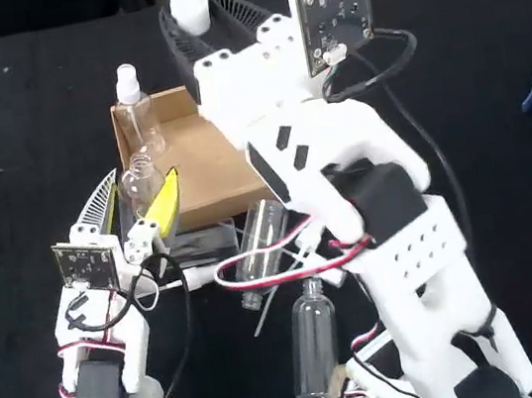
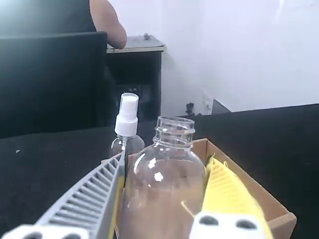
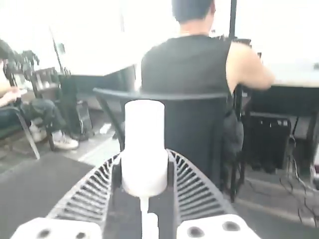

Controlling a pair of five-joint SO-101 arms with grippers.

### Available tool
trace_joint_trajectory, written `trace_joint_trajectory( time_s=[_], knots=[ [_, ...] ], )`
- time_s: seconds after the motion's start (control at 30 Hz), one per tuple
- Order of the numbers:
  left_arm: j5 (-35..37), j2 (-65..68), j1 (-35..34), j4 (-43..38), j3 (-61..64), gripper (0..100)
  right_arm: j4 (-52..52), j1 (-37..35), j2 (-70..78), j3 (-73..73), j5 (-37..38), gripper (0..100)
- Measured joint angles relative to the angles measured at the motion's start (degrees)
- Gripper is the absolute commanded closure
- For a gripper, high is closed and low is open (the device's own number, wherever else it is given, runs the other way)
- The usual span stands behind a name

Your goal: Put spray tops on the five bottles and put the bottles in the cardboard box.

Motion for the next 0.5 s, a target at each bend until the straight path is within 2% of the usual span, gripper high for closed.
trace_joint_trajectory(
  time_s=[0.13,0.4,0.5],
  knots=[
    [0.0,0.0,0.0,0.0,0.0,97,-5.5,-0.2,0.1,2.1,0.0,98.8],
    [-0.1,0.0,0.0,-0.7,0.0,97,-6.5,-2.0,0.0,2.1,0.0,98.8],
    [-0.1,0.0,0.0,-3.5,0.0,97,-6.7,-2.0,0.0,2.1,0.0,98.8]
  ],
)
